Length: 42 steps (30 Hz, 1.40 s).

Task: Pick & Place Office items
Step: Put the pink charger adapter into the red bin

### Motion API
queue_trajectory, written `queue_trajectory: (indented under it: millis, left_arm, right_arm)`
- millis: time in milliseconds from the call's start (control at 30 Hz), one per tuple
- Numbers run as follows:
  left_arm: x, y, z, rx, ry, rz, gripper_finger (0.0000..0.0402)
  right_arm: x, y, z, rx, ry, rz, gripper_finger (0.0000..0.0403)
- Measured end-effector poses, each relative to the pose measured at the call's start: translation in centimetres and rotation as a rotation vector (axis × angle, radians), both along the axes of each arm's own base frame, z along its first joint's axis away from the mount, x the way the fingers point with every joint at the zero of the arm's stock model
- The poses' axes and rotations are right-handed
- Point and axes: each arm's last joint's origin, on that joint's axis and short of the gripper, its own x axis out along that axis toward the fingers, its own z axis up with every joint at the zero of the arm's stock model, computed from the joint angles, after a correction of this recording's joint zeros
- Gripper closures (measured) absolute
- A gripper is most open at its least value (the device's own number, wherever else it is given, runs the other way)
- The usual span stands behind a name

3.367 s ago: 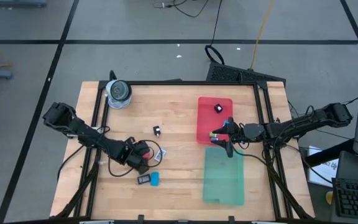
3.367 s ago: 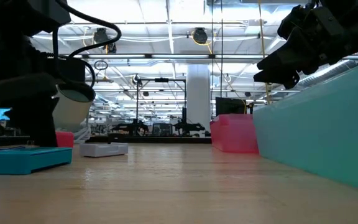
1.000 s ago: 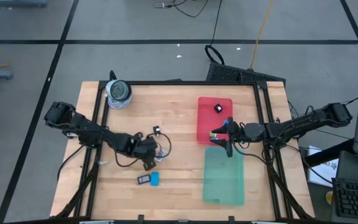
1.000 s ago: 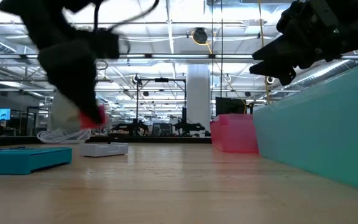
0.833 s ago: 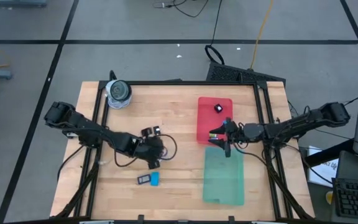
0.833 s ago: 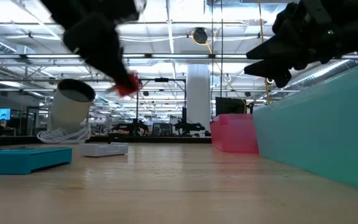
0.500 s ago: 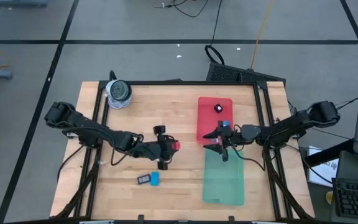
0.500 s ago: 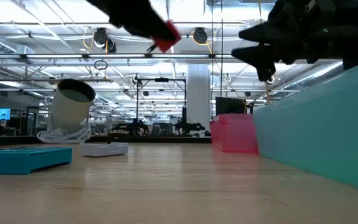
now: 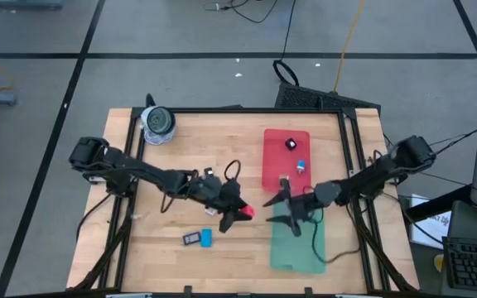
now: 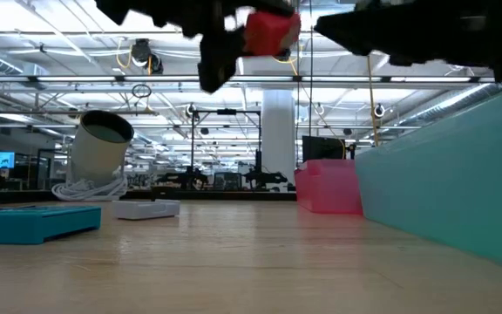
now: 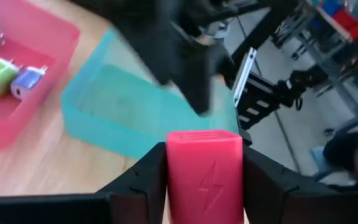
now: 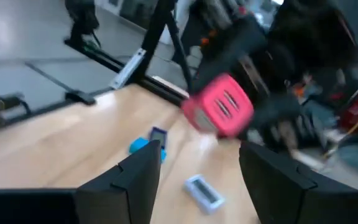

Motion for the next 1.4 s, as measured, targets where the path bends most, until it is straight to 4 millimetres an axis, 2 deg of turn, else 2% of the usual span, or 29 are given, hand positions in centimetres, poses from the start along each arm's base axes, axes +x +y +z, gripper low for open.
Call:
queue_trajectory:
  millis: [167,433,667,767,1267,1400]
  left_arm:
    - [0.8,1.3,-1.1,-0.101,0.047,-0.017,0.0236]
    - [1.4,1.7,-2.1,-0.257,0.112,-0.095,0.0246]
    - [1.6,1.0,-2.8,-0.271,0.125,-0.107,0.0236]
    - [1.8,0.9,-2.9,-0.273,0.117,-0.106,0.0244]
    - [1.8,0.8,-2.7,-0.285,0.103,-0.109,0.0241]
    - [1.9,1.1,-2.8,-0.300,0.113,-0.099,0.0247]
  right_arm:
    - [1.8,2.0,0.2,-0.149,0.000,-0.119,0.0172]
    - [4.4,3.4,-0.6,-0.253,0.055,-0.121,0.0136]
    - [4.8,3.2,-0.6,-0.283,0.041,-0.170,0.0152]
    - [4.8,3.2,-0.6,-0.289,0.042,-0.189,0.0157]
    - [5.1,3.8,0.4,-0.239,-0.022,-0.050,0.0163]
    - [5.1,3.8,0.1,-0.239,0.008,-0.048,0.0185]
